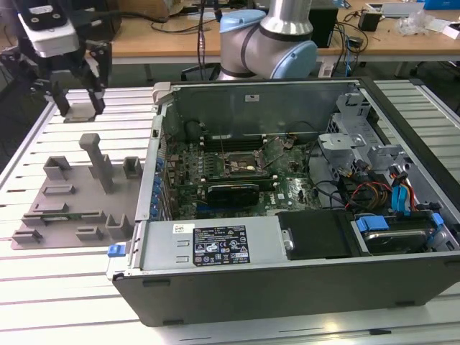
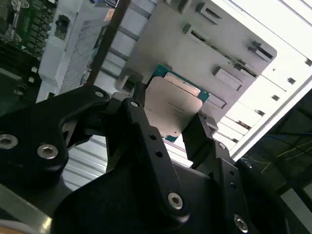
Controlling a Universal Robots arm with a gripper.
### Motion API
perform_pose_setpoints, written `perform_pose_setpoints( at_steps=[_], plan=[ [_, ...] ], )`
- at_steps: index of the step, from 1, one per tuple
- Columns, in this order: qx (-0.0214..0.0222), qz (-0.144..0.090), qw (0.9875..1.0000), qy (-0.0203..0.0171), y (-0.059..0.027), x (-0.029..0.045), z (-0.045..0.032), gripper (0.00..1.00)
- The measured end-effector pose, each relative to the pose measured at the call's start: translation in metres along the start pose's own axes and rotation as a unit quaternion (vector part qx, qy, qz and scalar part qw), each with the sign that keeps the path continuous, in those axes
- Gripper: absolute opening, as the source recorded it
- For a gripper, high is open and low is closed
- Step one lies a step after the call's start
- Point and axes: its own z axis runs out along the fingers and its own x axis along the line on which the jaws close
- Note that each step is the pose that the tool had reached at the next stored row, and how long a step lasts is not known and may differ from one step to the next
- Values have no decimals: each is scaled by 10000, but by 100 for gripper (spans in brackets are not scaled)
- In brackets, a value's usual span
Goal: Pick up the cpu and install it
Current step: 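Pick up the cpu and move it towards the insertion slot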
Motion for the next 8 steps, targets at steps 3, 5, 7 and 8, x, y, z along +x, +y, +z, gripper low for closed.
perform_pose_setpoints(
  at_steps=[3,5,7,8],
  plan=[
    [0,0,10000,0,-2,-242,6,55],
    [0,2,10000,1,-2,-329,8,55],
    [0,1,10000,0,-3,-433,11,55],
    [0,1,10000,0,-4,-496,12,55]
  ],
)
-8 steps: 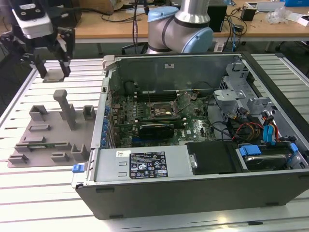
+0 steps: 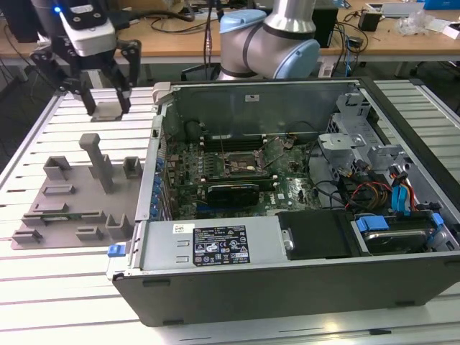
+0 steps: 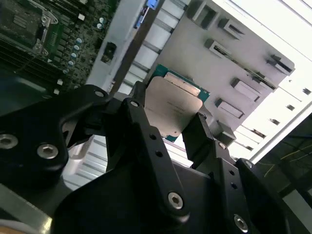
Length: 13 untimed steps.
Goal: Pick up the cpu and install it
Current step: 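Pick up the cpu and move it towards the insertion slot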
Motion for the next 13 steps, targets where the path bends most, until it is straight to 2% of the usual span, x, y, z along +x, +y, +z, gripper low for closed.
perform_pose_setpoints(
  at_steps=[7,11,13],
  plan=[
    [0,1,10000,2,-2,-311,7,55],
    [1,0,10000,4,-5,-610,14,55],
    [0,0,10000,4,-5,-701,17,55]
  ],
)
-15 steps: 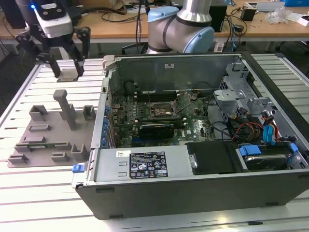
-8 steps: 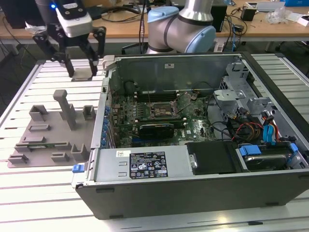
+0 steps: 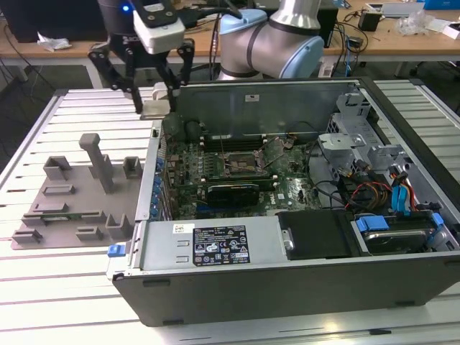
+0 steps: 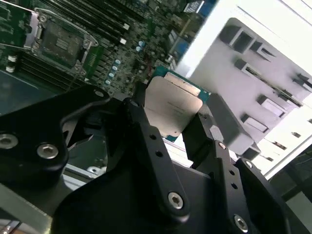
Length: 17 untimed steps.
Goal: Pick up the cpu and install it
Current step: 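Pick up the cpu and move it towards the insertion slot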
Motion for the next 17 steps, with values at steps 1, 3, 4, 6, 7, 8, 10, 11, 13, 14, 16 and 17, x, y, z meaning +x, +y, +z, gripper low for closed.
perform_pose_setpoints(
  at_steps=[1,3,4,6,7,8,10,11,13,14,16,17],
  plan=[
    [0,-1,10000,0,-1,-50,2,55],
    [0,1,10000,1,-1,-141,4,55],
    [0,-1,10000,1,-2,-187,5,55],
    [0,1,10000,2,-2,-279,7,55],
    [0,0,10000,2,-3,-328,8,55],
    [0,0,10000,2,-3,-372,9,55],
    [0,0,10000,4,-4,-553,13,55],
    [0,0,10000,4,-5,-620,16,55],
    [0,1,10000,5,-6,-727,18,55],
    [0,0,10000,5,-6,-771,19,55],
    [0,0,10000,7,-7,-975,24,55],
    [-1,-1,10000,7,-8,-1053,26,55]
  ],
)
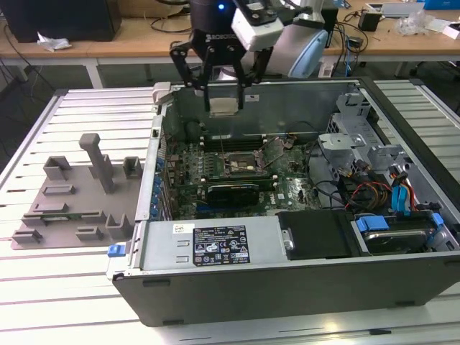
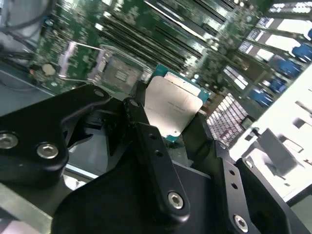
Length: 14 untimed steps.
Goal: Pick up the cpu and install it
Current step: 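Pick up the cpu and move it towards the insertion slot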
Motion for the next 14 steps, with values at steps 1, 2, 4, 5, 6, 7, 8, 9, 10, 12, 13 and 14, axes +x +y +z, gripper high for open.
perform_pose_setpoints(
  at_steps=[1,2,4,5,6,7,8,9,10,12,13,14],
  plan=[
    [0,2,10000,0,-1,-64,1,55],
    [0,1,10000,0,-1,-114,2,55],
    [0,0,10000,1,-2,-233,5,55],
    [0,1,10000,1,-2,-278,6,55],
    [0,1,10000,1,-3,-327,8,55],
    [1,0,10000,1,-3,-365,8,55],
    [0,1,10000,1,-4,-422,9,55],
    [0,1,10000,1,-4,-451,9,55],
    [0,0,10000,2,-4,-460,10,55],
    [0,1,10000,1,-4,-461,10,55],
    [1,1,10000,2,-4,-461,11,55],
    [0,1,10000,1,-3,-461,27,55]
  ],
)
